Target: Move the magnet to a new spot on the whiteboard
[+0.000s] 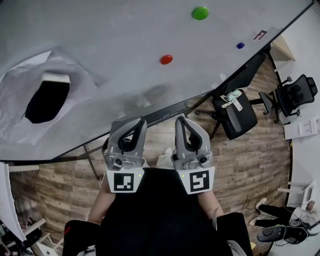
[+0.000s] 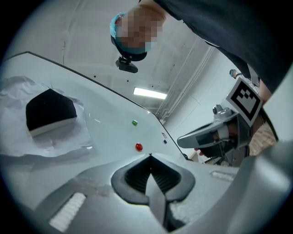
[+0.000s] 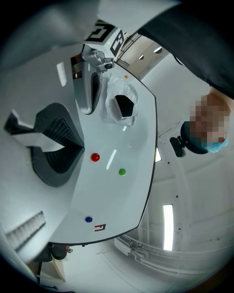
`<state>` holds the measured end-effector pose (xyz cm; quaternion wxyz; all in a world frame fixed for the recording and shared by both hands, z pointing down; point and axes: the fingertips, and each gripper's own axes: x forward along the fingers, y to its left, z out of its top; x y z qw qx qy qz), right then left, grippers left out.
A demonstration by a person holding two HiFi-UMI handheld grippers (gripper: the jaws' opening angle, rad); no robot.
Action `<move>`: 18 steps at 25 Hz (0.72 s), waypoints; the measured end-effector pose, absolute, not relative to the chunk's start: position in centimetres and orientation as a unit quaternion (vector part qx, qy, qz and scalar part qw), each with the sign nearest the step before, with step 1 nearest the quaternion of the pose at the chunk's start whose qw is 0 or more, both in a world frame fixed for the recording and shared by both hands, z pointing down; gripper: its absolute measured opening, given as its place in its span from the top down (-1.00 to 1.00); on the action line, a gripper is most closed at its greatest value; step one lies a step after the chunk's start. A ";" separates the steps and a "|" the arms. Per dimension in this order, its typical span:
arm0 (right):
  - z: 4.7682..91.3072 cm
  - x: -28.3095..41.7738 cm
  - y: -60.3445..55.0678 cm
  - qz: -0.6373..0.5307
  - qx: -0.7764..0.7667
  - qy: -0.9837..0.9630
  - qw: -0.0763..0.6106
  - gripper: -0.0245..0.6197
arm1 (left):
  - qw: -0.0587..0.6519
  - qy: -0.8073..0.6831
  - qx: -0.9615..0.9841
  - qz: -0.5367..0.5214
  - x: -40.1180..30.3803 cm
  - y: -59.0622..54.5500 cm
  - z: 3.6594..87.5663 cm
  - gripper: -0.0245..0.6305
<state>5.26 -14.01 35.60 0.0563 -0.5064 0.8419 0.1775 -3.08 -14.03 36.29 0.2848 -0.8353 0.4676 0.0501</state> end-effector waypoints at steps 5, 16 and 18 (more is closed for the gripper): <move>35.8 5.0 -13.8 0.186 -0.508 0.839 0.055 0.93 | 0.284 0.467 -0.836 0.052 -3.0 -14.1 36.3 0.92; 35.8 4.8 -13.7 0.201 -0.510 0.835 0.050 0.93 | 0.286 0.464 -0.837 0.054 -3.0 -14.2 36.2 0.92; 35.9 4.8 -13.8 0.199 -0.510 0.836 0.048 0.93 | 0.285 0.464 -0.837 0.054 -3.0 -14.2 36.3 0.92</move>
